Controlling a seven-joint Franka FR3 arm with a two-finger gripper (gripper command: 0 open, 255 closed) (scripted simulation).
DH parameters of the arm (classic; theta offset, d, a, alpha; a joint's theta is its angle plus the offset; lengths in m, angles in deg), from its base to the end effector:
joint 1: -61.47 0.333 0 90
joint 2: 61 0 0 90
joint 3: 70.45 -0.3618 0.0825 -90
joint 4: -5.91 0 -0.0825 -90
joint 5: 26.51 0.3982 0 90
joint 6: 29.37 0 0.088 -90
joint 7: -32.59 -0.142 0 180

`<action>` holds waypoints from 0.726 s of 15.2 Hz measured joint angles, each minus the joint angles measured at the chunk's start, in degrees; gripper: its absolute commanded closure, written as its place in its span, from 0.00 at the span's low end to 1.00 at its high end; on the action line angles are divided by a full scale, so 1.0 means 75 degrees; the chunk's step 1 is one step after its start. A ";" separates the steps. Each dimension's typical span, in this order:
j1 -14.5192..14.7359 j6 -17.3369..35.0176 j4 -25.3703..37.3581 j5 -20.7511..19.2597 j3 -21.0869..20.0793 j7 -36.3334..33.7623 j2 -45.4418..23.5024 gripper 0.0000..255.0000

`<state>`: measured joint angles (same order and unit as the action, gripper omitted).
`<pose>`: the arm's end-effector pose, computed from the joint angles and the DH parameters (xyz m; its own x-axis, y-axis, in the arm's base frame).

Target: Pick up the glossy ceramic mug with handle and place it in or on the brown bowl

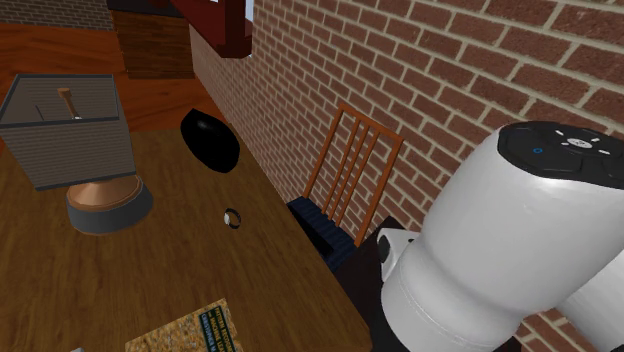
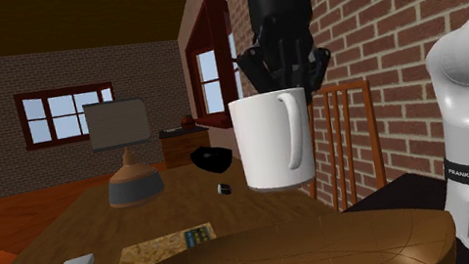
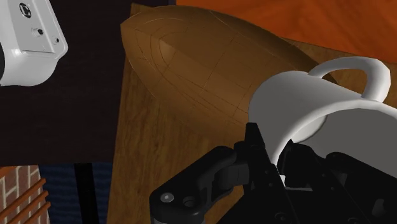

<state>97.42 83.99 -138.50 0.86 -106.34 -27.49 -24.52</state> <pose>0.0702 0.3788 0.4464 0.9950 -0.0779 -0.0626 -0.0819 -0.9947 -0.0629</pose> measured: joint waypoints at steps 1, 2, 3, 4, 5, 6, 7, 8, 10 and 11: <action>0.0020 0.0110 -0.0090 0.0043 -0.0051 -0.0005 -0.0016 1.00; 0.0021 0.0209 -0.0150 0.0067 -0.0092 -0.0001 -0.0053 1.00; 0.0016 0.0319 -0.0213 0.0088 -0.0133 0.0011 -0.0101 1.00; 0.0004 0.0437 -0.0275 0.0105 -0.0171 0.0030 -0.0159 1.00; 0.0004 0.0559 -0.0348 0.0133 -0.0218 0.0039 -0.0206 1.00; -0.0004 0.0678 -0.0418 0.0153 -0.0255 0.0061 -0.0259 1.00; -0.0009 0.0804 -0.0477 0.0177 -0.0311 0.0062 -0.0323 1.00; 0.0002 0.0892 -0.0542 0.0206 -0.0344 0.0069 -0.0345 1.00; 0.0029 0.1132 -0.0707 0.0285 -0.0444 0.0075 -0.0420 1.00; 0.0012 0.1258 -0.0755 0.0300 -0.0494 0.0085 -0.0497 1.00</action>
<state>97.51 93.42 -144.17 3.11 -110.04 -26.85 -28.25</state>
